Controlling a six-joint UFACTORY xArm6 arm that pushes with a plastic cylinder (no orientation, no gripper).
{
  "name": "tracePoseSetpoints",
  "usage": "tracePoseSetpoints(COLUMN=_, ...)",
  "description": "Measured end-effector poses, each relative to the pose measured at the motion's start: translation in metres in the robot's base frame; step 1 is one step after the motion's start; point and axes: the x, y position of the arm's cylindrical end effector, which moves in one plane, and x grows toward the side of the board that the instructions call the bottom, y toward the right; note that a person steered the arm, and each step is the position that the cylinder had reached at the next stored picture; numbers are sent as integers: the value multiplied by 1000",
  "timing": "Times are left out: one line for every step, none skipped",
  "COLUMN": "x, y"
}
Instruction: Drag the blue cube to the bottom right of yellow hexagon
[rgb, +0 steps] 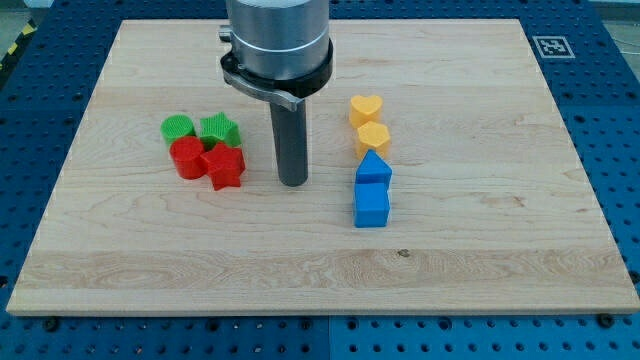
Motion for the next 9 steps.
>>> tracePoseSetpoints(x=0, y=0)
tracePoseSetpoints(x=8, y=0)
tracePoseSetpoints(x=33, y=4)
tracePoseSetpoints(x=50, y=24)
tracePoseSetpoints(x=57, y=57)
tracePoseSetpoints(x=57, y=78)
tracePoseSetpoints(x=52, y=83)
tracePoseSetpoints(x=52, y=96)
tracePoseSetpoints(x=58, y=105)
